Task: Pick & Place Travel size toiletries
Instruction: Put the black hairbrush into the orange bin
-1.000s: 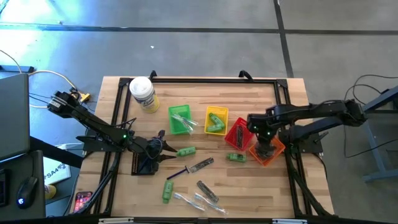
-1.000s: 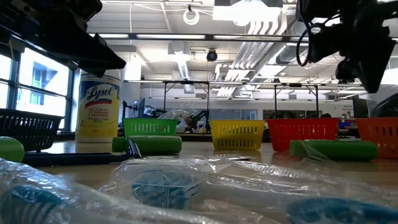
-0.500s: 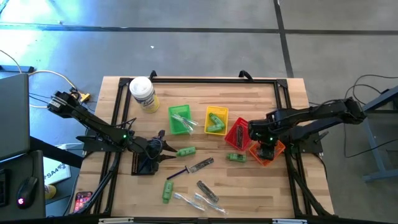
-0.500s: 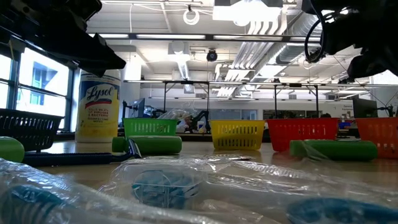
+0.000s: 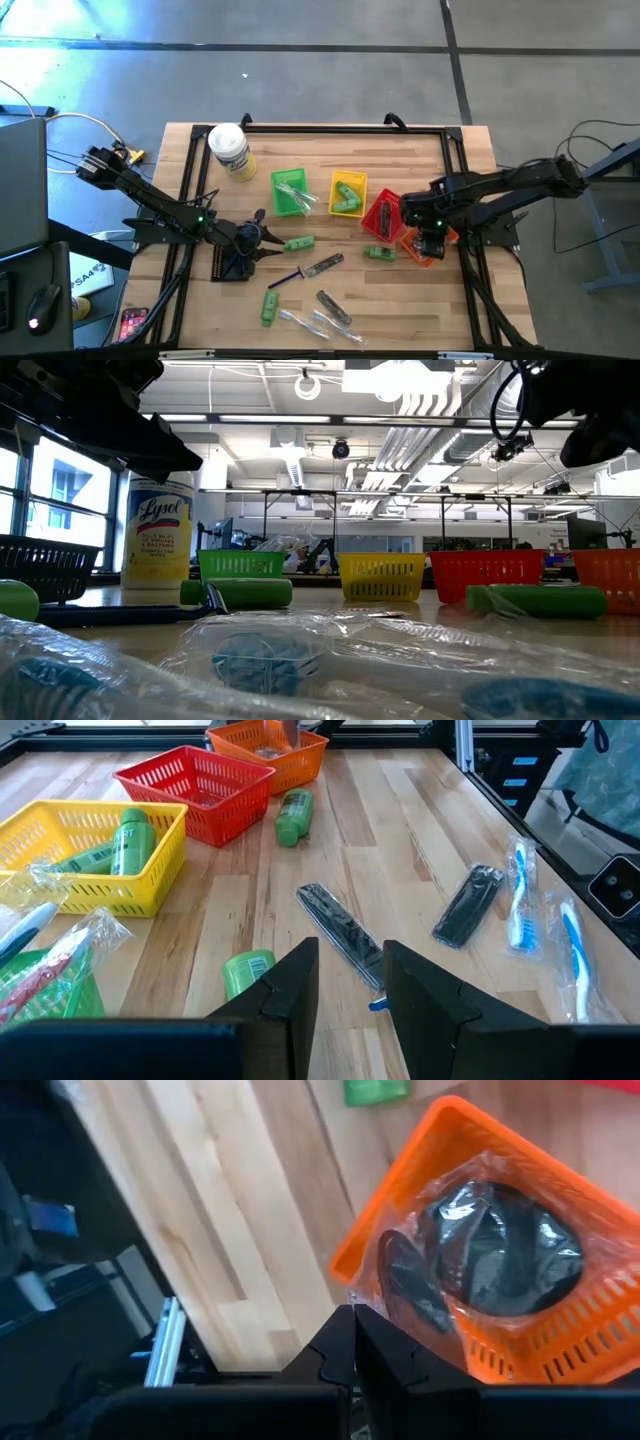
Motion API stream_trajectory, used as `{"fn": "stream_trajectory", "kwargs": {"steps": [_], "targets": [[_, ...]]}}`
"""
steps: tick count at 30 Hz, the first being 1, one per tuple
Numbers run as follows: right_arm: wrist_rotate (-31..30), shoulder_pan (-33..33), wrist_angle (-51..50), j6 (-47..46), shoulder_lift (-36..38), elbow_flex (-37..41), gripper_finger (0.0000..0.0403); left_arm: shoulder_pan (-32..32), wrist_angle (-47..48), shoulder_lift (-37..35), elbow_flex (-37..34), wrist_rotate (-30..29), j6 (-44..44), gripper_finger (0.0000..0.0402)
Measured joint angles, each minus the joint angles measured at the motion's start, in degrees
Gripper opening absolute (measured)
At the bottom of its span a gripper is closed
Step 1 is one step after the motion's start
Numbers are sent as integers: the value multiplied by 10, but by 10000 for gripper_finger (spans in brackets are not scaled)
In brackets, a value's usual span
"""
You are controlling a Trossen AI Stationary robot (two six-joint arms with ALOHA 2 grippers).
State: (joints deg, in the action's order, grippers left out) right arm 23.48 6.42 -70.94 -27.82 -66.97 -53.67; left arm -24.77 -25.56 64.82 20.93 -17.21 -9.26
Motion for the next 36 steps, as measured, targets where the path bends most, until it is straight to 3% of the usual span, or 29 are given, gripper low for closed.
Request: {"fn": "stream_trajectory", "kwargs": {"steps": [12, 19, 25, 30, 36], "targets": [[4, -65, -1, 97, -56, 0, 2, 0, 0, 0, 0, 0, 0, 112], [-129, -107, -9, 138, -79, 1, 2, 0, 0, 0, 0, 0, 0, 112], [-177, -115, -20, 156, -81, 1, 8, 0, 3, 0, 0, 0, 0, 112], [-160, -110, -28, 155, -81, 1, 65, 0, 8, 0, 0, 0, 0, 112], [-206, -97, -42, 142, -81, 1, 171, 0, 13, 0, 0, 0, 0, 112]]}}
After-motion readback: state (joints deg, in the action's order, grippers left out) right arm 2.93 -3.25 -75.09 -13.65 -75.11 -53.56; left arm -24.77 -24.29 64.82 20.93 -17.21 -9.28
